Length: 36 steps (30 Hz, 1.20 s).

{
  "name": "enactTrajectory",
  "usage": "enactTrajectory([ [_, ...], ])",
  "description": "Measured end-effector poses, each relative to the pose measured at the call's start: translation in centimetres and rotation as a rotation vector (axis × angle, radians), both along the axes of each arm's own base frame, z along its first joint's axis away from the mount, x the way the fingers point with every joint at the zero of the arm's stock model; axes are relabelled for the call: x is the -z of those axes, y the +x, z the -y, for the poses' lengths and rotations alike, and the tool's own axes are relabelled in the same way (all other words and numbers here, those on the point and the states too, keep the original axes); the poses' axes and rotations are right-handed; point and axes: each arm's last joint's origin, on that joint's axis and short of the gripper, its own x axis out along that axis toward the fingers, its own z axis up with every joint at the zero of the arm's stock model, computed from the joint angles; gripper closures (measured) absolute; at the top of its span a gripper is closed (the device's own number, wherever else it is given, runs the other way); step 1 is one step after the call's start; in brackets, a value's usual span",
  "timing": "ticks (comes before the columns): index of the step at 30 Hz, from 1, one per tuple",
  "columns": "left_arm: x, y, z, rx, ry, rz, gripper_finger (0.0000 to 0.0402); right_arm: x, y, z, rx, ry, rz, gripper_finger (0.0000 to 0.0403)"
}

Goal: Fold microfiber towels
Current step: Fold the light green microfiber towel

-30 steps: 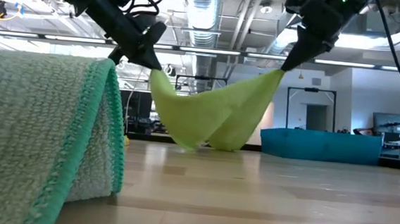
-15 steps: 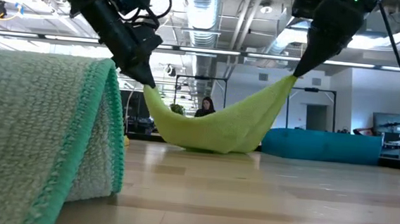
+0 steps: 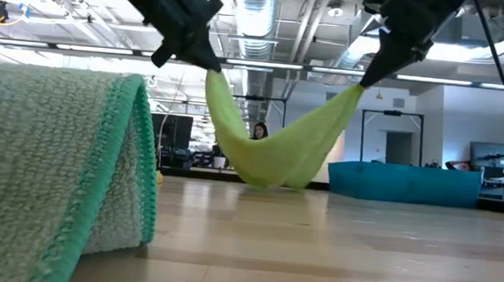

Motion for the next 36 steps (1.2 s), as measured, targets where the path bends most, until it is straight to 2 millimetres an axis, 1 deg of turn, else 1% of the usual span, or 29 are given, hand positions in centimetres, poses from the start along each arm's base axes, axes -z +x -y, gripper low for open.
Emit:
enactTrajectory([
  [4,-1.7,0.3,1.3,0.068,-0.024,-0.037,0.0401,0.0,-0.1,-0.2,-0.012,-0.002,-0.015,0.0395],
  [8,-2.6,0.4,3.1,0.136,-0.070,-0.082,0.0401,0.0,-0.2,-0.4,-0.020,-0.004,-0.024,0.0395],
  [10,-2.8,0.3,3.9,0.151,-0.094,-0.108,0.0401,0.0,-0.2,-0.4,-0.018,-0.005,-0.024,0.0395],
  [13,-2.3,0.0,4.5,0.120,-0.120,-0.157,0.0401,0.0,-0.2,-0.3,-0.018,-0.014,-0.025,0.0395],
  [15,-1.6,-0.1,4.5,0.059,-0.121,-0.199,0.0401,0.0,-0.2,-0.3,-0.017,-0.015,-0.025,0.0395],
  [17,-0.5,-0.2,4.3,-0.013,-0.119,-0.273,0.0401,0.0,-0.2,-0.3,-0.018,-0.016,-0.024,0.0395],
  [21,1.8,0.7,3.9,-0.116,-0.080,-0.399,0.0401,0.0,-0.2,-0.3,-0.016,-0.018,-0.019,0.0395],
  [26,4.9,2.7,3.5,-0.149,-0.046,-0.501,0.0401,0.1,0.0,-0.3,0.000,-0.043,-0.017,0.0395],
  [29,6.7,3.5,3.1,-0.157,-0.046,-0.561,0.0401,0.2,0.1,-0.3,0.001,-0.045,-0.022,0.0395],
  [33,8.3,4.0,2.9,-0.165,-0.049,-0.613,0.0401,0.2,0.1,-0.3,0.001,-0.045,-0.021,0.0395],
  [36,8.8,4.2,2.9,-0.167,-0.053,-0.630,0.0401,0.2,0.1,-0.3,0.000,-0.043,-0.021,0.0395],
])
